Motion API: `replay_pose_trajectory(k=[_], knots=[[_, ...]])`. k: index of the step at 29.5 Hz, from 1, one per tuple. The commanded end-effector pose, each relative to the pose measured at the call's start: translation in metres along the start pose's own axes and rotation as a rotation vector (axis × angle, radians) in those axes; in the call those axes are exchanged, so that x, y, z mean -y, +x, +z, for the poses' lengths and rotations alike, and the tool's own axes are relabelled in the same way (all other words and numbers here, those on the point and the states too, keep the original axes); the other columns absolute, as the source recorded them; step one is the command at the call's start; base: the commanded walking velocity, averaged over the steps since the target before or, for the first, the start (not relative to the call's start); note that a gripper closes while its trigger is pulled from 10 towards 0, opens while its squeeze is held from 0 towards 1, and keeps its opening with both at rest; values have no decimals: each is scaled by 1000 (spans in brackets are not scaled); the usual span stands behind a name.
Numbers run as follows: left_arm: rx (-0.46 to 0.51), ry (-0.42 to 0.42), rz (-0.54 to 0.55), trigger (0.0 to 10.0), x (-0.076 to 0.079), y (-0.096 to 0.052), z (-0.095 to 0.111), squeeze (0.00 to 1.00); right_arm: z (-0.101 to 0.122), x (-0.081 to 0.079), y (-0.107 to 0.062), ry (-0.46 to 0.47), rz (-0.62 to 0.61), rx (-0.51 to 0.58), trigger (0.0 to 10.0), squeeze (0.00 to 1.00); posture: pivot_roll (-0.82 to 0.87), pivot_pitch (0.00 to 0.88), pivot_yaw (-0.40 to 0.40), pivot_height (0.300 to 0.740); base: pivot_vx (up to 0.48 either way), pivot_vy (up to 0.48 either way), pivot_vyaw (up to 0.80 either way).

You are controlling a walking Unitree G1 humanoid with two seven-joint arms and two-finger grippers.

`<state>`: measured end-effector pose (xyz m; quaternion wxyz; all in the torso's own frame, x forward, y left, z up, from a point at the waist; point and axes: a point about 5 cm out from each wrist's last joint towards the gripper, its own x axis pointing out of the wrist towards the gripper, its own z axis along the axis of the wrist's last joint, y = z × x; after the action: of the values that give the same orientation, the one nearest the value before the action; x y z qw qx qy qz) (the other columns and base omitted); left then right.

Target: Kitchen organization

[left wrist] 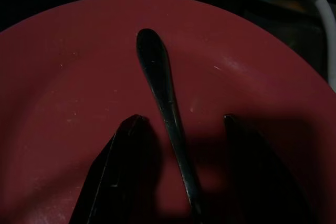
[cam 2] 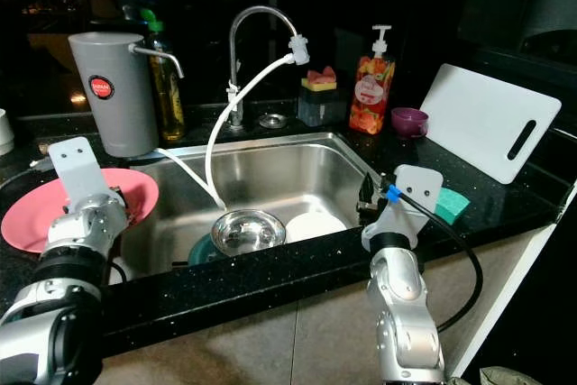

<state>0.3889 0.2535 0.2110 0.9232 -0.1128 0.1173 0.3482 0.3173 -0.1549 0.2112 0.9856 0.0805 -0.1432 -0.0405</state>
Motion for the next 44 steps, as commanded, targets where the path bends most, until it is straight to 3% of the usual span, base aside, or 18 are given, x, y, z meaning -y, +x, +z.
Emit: replay_pose_trajectory(k=[1,6,7,8,9,10,13,22,24,26,27,29,35,36,38,40,43,44], knots=[[-64,5,-10,10000,2,0,-14,0,0,1,0,18,-6,6,10000,0,20,0,-46,740,0,0,0],[-93,18,-24,10000,3,0,-23,0,0,3,-1,18,-12,7,10000,0,20,0,-46,740,0,0,0],[-99,17,-22,8824,3,0,-24,0,0,3,-1,18,-13,6,10000,0,15,0,-42,740,0,0,0],[-103,18,-17,6392,3,0,-25,0,0,3,-1,18,-14,6,10000,0,15,0,-42,740,0,0,0],[-106,20,-11,4902,2,0,-25,0,0,3,-1,18,-15,6,10000,0,15,0,-43,740,0,0,0],[-106,20,-11,4902,2,0,-25,0,0,3,-1,18,-15,6,10000,0,15,0,-43,740,0,0,0],[-112,28,8,0,-1,1,-27,0,1,4,-1,18,-16,6,10000,0,16,0,-49,740,0,0,0],[-100,19,48,0,-11,4,-25,0,1,2,0,20,-8,5,10000,0,23,0,-60,740,0,0,0],[-12,60,73,0,-13,4,-15,0,2,2,1,20,-7,5,10000,0,23,0,-60,740,0,0,0],[143,140,74,0,-11,0,3,0,2,2,1,21,-7,6,10000,0,23,0,-60,740,0,0,0],[232,154,50,10000,-7,-5,16,0,2,2,0,21,-7,6,10000,0,19,0,-61,740,0,0,0],[393,154,-17,10000,4,-18,39,0,2,3,0,26,-11,5,10000,0,19,0,-61,740,0,0,0],[548,190,-117,10000,16,-36,62,0,6,3,1,37,-13,13,10000,0,19,0,-62,740,0,0,0],[622,212,-246,10000,27,-50,71,0,14,1,2,45,-7,34,10000,0,19,0,-63,740,0,0,0],[640,223,-297,10000,31,-55,73,0,16,1,3,48,-4,42,10000,0,19,0,-63,740,0,0,0],[715,284,-491,10000,44,-72,74,0,31,-6,6,71,27,83,10000,0,20,0,-62,740,0,0,0],[750,324,-580,10000,49,-81,73,0,38,-9,7,83,47,104,10000,0,20,0,-62,740,0,0,0],[809,445,-827,10000,58,-104,62,0,60,-26,8,148,145,162,10000,0,20,0,-61,740,0,0,0]])
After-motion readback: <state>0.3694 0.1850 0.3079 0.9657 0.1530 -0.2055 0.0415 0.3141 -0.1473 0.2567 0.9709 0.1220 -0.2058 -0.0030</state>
